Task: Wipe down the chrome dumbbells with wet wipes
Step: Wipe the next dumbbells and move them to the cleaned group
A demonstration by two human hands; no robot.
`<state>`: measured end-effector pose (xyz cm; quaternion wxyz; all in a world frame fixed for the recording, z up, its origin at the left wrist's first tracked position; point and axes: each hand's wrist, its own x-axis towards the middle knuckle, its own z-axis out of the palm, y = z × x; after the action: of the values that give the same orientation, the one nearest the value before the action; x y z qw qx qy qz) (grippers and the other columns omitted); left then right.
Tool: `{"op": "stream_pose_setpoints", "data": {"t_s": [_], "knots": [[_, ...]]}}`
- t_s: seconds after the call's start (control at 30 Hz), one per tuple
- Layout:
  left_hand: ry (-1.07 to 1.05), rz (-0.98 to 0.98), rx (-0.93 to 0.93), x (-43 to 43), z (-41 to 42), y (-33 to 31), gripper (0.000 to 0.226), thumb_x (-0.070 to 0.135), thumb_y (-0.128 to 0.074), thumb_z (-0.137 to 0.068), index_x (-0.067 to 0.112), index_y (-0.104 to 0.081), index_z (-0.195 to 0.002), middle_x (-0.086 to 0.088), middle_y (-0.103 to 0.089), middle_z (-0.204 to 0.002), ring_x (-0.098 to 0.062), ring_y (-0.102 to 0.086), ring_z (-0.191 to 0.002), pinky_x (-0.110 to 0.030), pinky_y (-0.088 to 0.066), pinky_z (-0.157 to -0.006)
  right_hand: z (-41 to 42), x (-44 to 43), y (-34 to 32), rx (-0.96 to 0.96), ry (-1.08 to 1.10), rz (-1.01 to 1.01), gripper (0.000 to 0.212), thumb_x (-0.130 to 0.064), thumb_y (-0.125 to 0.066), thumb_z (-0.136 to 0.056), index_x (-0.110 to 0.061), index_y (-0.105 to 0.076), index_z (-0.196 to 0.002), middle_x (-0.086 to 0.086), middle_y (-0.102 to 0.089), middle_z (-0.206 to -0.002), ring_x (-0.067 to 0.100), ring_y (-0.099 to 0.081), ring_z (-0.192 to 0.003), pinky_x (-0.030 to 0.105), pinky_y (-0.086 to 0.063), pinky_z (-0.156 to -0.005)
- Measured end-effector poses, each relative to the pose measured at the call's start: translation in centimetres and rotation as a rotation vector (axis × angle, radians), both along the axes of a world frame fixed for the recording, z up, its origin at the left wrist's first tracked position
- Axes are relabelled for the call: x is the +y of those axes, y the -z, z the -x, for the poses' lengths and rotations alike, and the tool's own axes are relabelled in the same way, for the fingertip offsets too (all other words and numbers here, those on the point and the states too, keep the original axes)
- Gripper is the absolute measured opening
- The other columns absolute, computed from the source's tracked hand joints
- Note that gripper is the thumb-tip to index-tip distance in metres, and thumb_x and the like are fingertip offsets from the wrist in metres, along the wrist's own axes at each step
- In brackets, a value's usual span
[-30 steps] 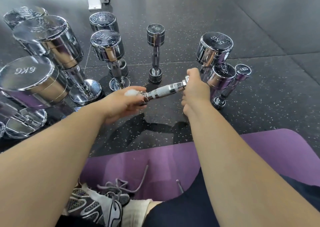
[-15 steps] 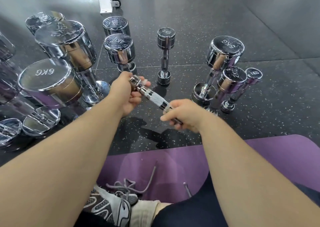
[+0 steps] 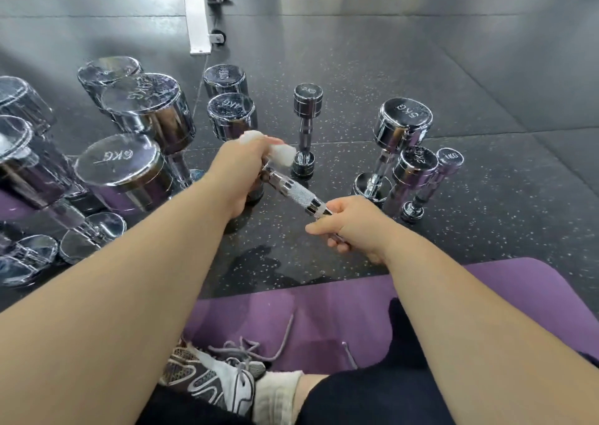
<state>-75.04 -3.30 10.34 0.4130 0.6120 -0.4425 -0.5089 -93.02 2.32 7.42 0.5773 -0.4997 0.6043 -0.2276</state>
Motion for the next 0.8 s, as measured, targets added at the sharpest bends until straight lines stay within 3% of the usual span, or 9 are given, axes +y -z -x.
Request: {"op": "stream_pose_setpoints", "data": {"t_s": [0.07, 0.13, 0.2, 0.23, 0.33, 0.47, 0.6, 0.7, 0.8], "knots": [[0.011, -0.028, -0.099, 1.2, 0.1, -1.5, 0.046, 0.053, -0.041, -0.078, 0.022, -0.076, -0.081, -0.007, -0.071, -0.106, -0.032, -0.061, -0.095, -0.044, -0.049, -0.094, 0.3, 0.2, -2.1, 0.185, -0.026, 0.146, 0.022, -0.013, -0.078, -0.078, -0.009, -0.058, -0.07, 0.001, -0.05, -0.053, 0.009, -0.041, -0.041, 0.02, -0.033, -0.043], [-0.034, 0.005, -0.118, 2.0, -0.2, -2.5, 0.051, 0.057, -0.041, -0.089, 0.017, -0.068, -0.104, -0.005, -0.068, -0.109, -0.027, -0.063, -0.095, -0.04, -0.053, -0.087, 0.5, 0.6, -4.1, 0.416, -0.085, 0.303, 0.027, -0.022, -0.08, -0.075, -0.004, -0.061, -0.068, 0.001, -0.05, -0.053, 0.012, -0.04, -0.044, 0.024, -0.033, -0.048], [-0.183, 0.102, -0.079, 2.4, -0.4, -3.0, 0.035, 0.033, -0.052, -0.098, 0.016, -0.053, -0.129, 0.0, -0.057, -0.101, -0.016, -0.06, -0.088, -0.029, -0.057, -0.071, 0.7, 1.2, -5.4, 0.513, -0.101, 0.395, 0.029, -0.027, -0.08, -0.074, -0.004, -0.063, -0.07, 0.0, -0.051, -0.055, 0.013, -0.04, -0.049, 0.027, -0.032, -0.05], [-0.247, 0.092, 0.069, 2.6, -0.5, -3.0, 0.031, 0.019, -0.048, -0.1, 0.016, -0.052, -0.131, 0.0, -0.055, -0.096, -0.014, -0.058, -0.083, -0.028, -0.058, -0.064, 0.8, 1.6, -5.6, 0.5, -0.092, 0.412, 0.028, -0.028, -0.08, -0.074, -0.007, -0.062, -0.067, -0.002, -0.05, -0.053, 0.011, -0.04, -0.048, 0.025, -0.032, -0.049], [-0.269, -0.004, 0.373, 3.7, -0.2, -3.3, 0.032, -0.002, -0.035, -0.096, 0.01, -0.059, -0.113, -0.009, -0.064, -0.093, -0.019, -0.064, -0.078, -0.034, -0.061, -0.063, 0.5, 2.9, -5.1, 0.397, -0.022, 0.406, 0.025, -0.025, -0.08, -0.075, -0.015, -0.061, -0.062, -0.011, -0.047, -0.044, 0.004, -0.038, -0.041, 0.018, -0.032, -0.045], [-0.289, -0.043, 0.523, 4.2, 0.4, -3.6, 0.023, 0.005, -0.033, -0.094, 0.005, -0.054, -0.102, -0.014, -0.065, -0.095, -0.026, -0.066, -0.085, -0.045, -0.058, -0.085, -0.3, 3.1, -3.6, 0.321, 0.009, 0.375, 0.018, -0.025, -0.08, -0.075, -0.014, -0.067, -0.071, -0.004, -0.054, -0.054, 0.011, -0.045, -0.05, 0.025, -0.037, -0.054], [-0.25, -0.023, 0.542, 3.2, -0.9, -3.7, 0.027, 0.023, -0.039, -0.105, 0.005, -0.057, -0.113, -0.013, -0.071, -0.083, -0.022, -0.07, -0.074, -0.033, -0.062, -0.067, -1.4, 2.4, -3.9, 0.168, -0.015, 0.286, 0.022, -0.024, -0.08, -0.076, -0.006, -0.067, -0.078, -0.002, -0.053, -0.054, 0.013, -0.05, -0.049, 0.024, -0.038, -0.049], [-0.186, 0.039, 0.65, 2.8, -1.4, -4.2, 0.029, 0.002, -0.042, -0.099, 0.0, -0.055, -0.125, -0.012, -0.073, -0.084, -0.021, -0.072, -0.077, -0.033, -0.06, -0.078, -1.8, 2.3, -4.1, -0.091, -0.015, 0.095, 0.016, -0.017, -0.076, -0.081, -0.012, -0.063, -0.075, -0.001, -0.051, -0.056, 0.013, -0.047, -0.05, 0.021, -0.031, -0.041], [-0.127, 0.086, 0.897, 2.7, -1.3, -4.9, 0.033, 0.001, -0.039, -0.097, -0.002, -0.054, -0.126, -0.015, -0.069, -0.099, -0.024, -0.07, -0.086, -0.037, -0.06, -0.078, -1.7, 2.3, -4.8, -0.347, -0.084, -0.158, 0.019, -0.013, -0.068, -0.085, -0.015, -0.053, -0.074, -0.001, -0.05, -0.062, 0.008, -0.043, -0.047, 0.013, -0.023, -0.033]]}}
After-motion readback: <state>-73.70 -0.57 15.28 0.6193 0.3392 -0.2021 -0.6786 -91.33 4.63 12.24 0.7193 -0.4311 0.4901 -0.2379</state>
